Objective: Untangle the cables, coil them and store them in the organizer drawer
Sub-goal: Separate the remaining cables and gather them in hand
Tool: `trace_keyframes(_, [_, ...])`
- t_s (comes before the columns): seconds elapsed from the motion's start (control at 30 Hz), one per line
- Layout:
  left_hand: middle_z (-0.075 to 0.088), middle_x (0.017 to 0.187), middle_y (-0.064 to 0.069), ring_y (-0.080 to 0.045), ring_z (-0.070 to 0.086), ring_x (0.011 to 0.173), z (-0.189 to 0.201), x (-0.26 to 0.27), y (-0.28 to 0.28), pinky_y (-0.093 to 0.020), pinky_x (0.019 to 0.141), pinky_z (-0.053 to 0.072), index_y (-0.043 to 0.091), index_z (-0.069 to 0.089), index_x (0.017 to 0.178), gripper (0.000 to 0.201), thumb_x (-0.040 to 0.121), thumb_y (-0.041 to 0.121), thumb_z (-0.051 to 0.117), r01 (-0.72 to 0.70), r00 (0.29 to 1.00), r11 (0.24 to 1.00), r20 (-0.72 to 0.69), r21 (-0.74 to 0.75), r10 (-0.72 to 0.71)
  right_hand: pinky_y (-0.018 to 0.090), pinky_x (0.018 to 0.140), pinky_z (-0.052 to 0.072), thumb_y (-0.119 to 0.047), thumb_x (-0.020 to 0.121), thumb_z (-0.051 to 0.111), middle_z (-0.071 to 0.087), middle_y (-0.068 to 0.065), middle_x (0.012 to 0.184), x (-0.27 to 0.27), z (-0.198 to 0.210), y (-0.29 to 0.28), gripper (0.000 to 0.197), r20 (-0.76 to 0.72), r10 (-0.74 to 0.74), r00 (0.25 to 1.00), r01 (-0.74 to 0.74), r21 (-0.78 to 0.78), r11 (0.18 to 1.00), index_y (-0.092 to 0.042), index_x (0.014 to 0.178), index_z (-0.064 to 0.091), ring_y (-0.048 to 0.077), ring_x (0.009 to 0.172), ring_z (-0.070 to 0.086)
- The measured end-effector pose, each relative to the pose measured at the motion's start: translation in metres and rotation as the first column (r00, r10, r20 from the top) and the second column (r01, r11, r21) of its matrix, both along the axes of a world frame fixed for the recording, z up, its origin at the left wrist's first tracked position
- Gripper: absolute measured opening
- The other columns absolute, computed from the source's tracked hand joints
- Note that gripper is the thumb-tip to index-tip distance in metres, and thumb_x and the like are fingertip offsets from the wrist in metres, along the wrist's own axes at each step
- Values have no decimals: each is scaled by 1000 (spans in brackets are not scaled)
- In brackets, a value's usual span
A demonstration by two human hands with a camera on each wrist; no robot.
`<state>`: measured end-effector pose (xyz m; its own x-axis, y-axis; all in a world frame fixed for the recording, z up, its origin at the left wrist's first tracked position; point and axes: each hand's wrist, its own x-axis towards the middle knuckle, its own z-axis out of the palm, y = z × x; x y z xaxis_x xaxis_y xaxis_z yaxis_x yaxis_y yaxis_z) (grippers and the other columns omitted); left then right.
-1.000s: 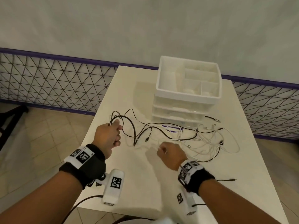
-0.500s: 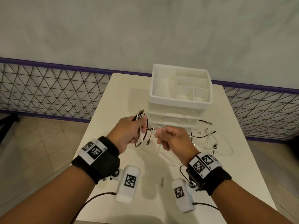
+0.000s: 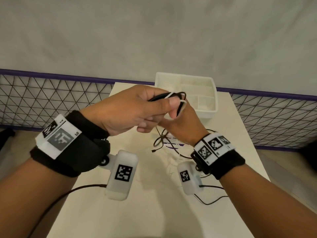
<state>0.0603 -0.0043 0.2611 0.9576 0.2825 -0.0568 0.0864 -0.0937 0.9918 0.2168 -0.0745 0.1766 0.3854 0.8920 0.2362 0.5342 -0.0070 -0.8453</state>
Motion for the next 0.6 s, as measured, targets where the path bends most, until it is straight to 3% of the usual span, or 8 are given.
trace_keyframes(0.07, [31, 51, 7, -9, 29, 42, 5, -3, 2, -23, 44, 31, 11, 65, 78, 28, 90, 36, 60, 0, 991, 998, 132, -55, 7, 15, 68, 40, -37, 90, 69, 65, -26, 64, 12, -11, 7, 26, -32, -110, 993, 107, -106, 989, -45, 65, 67, -9, 62, 58])
trace_keyframes(0.1, [30, 50, 8, -7, 29, 40, 6, -6, 6, -22, 44, 31, 13, 63, 75, 27, 90, 35, 58, -36, 977, 993, 207, -113, 59, 18, 66, 40, -43, 92, 64, 68, -21, 66, 20, -20, 6, 27, -89, -181, 979, 161, -191, 968, -37, 67, 71, -7, 60, 58])
trace_keyframes(0.23, [31, 45, 11, -2, 30, 37, -4, -30, 40, -18, 42, 29, 18, 54, 76, 33, 102, 35, 43, -259, 832, 863, 354, -434, 427, 21, 57, 41, -50, 92, 61, 77, 4, 83, 63, -47, -13, 47, -179, -421, 889, 326, -398, 858, -8, 84, 79, 17, 78, 68])
trace_keyframes(0.3, [33, 45, 9, -3, 32, 39, -16, -46, 56, -17, 43, 30, 21, 53, 78, 34, 104, 41, 43, -343, 743, 739, 313, -580, 591, 25, 54, 44, -50, 92, 61, 75, 2, 73, 83, -52, -25, 45, -91, -479, 873, 405, -409, 818, -11, 78, 78, 23, 72, 68])
trace_keyframes(0.37, [34, 46, 9, -4, 33, 41, -30, -55, 65, -16, 45, 31, 22, 55, 78, 32, 102, 44, 48, -425, 675, 634, 241, -646, 697, 29, 62, 51, -48, 92, 62, 74, 5, 70, 98, -52, -32, 40, 17, -506, 862, 466, -417, 780, -13, 75, 75, 26, 74, 71])
trace_keyframes(0.47, [33, 47, 10, -4, 33, 41, -55, -54, 64, -19, 44, 33, 20, 58, 82, 28, 101, 39, 49, -585, 692, 611, 65, -533, 719, 31, 61, 49, -49, 89, 64, 67, 6, 68, 109, -47, -36, 37, 67, -578, 814, 556, -381, 739, -17, 73, 70, 29, 71, 65])
trace_keyframes(0.53, [36, 48, 9, -8, 37, 43, -77, -47, 54, -24, 48, 36, 15, 63, 90, 21, 102, 29, 52, -639, 752, 696, -79, -327, 654, 28, 54, 39, -48, 86, 68, 56, 0, 60, 108, -36, -35, 37, -34, -616, 787, 576, -317, 753, -19, 65, 61, 24, 61, 54])
trace_keyframes(0.6, [39, 49, 8, -12, 41, 47, -98, -39, 39, -28, 52, 38, 11, 66, 93, 18, 100, 23, 55, -609, 789, 784, -202, -125, 581, 31, 56, 37, -40, 85, 71, 52, -2, 58, 99, -20, -31, 33, -115, -542, 832, 508, -231, 830, -16, 67, 56, 18, 55, 46])
